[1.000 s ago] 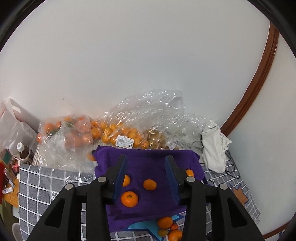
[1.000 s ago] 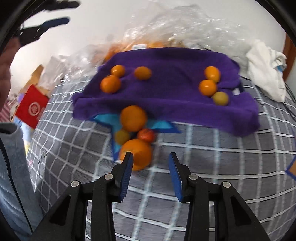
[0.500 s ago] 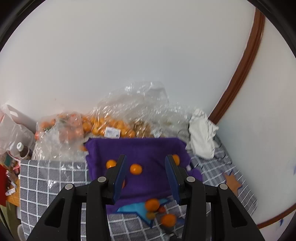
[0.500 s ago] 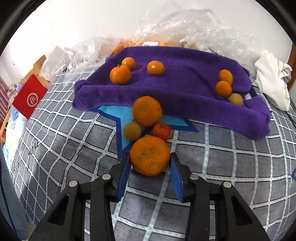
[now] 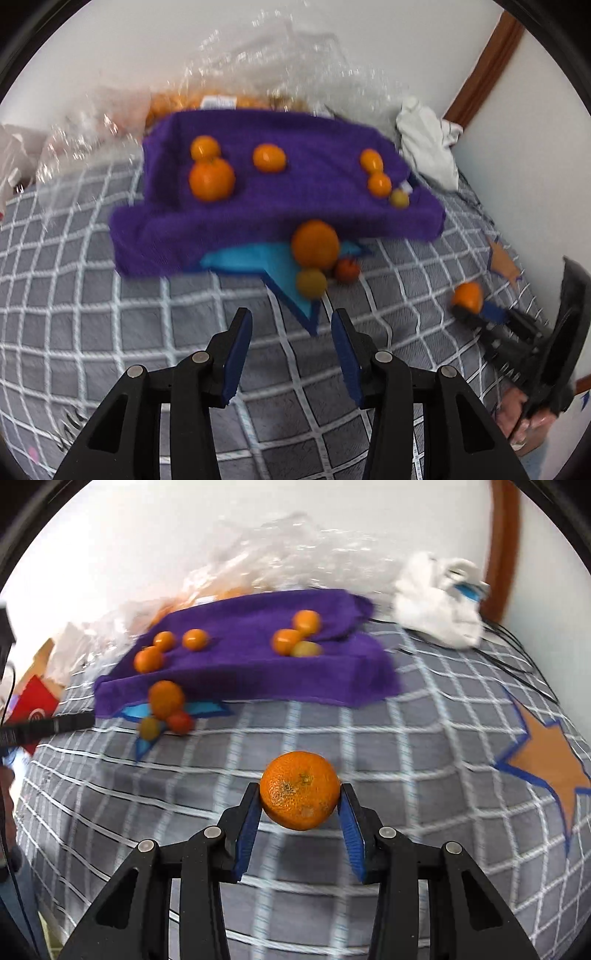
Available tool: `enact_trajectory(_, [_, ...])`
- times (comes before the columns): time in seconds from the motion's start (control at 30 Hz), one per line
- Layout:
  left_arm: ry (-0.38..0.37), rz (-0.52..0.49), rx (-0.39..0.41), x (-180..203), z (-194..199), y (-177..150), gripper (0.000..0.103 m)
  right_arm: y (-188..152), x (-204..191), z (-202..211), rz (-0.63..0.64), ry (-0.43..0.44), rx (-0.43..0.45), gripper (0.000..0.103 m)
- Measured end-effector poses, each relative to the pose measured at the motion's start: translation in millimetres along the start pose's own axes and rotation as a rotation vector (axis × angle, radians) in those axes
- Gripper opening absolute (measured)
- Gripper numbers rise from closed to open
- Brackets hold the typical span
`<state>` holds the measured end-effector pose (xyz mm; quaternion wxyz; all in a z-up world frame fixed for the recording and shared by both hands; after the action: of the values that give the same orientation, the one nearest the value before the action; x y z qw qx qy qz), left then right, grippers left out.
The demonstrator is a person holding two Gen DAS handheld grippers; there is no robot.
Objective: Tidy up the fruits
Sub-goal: 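Grasp the yellow-green citrus by the blue mat with the left gripper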
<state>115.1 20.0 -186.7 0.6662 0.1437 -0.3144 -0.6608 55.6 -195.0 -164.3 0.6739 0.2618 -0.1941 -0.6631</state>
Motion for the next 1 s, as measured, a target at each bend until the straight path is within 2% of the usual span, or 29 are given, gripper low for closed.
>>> enact_trajectory(0.07, [0.002, -0.006, 0.011, 5, -4, -6, 0.042, -4, 10, 2, -0.013, -0.01, 0.003, 0.042])
enact_trajectory(0.17, [0.049, -0.01, 0.031, 6, -13, -9, 0.042, -8, 21, 3, -0.031, -0.013, 0.008, 0.042])
enact_trajectory(0.27, [0.059, -0.002, 0.079, 8, -21, -7, 0.042, -8, 25, -3, -0.045, -0.01, 0.001, 0.042])
enact_trajectory(0.37, [0.068, -0.016, 0.114, 11, -29, -4, 0.038, -5, 26, -9, -0.046, -0.003, 0.001, 0.042])
enact_trajectory(0.47, [0.051, -0.011, 0.108, 15, -38, -2, 0.036, -2, 25, -13, -0.034, 0.0, 0.006, 0.042])
enact_trajectory(0.57, [0.03, 0.021, 0.077, 15, -50, -2, 0.029, 1, 25, -15, -0.033, 0.009, 0.01, 0.042])
enact_trajectory(0.6, [0.039, 0.023, 0.092, 16, -52, -1, 0.024, 2, 25, -17, -0.037, 0.015, 0.013, 0.042])
enact_trajectory(0.83, [0.093, -0.082, 0.136, 29, -56, -7, 0.023, 1, 25, -19, -0.034, 0.026, 0.039, 0.042])
enact_trajectory(1.0, [0.093, -0.082, 0.136, 28, -56, -6, 0.023, 2, 23, -22, -0.027, 0.02, 0.034, 0.042])
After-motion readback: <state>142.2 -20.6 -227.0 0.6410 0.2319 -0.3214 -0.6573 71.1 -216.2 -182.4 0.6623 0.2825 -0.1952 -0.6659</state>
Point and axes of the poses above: each gripper's, at about its wrist camera, not at the fingertips, and z roughly against the way its jaws point, x to its right, y to its top, the point moved 2 cm from there along -z, roughly the way its jaws point, and after that the axes turned 11 degrees about x, right-handed, at the moved point
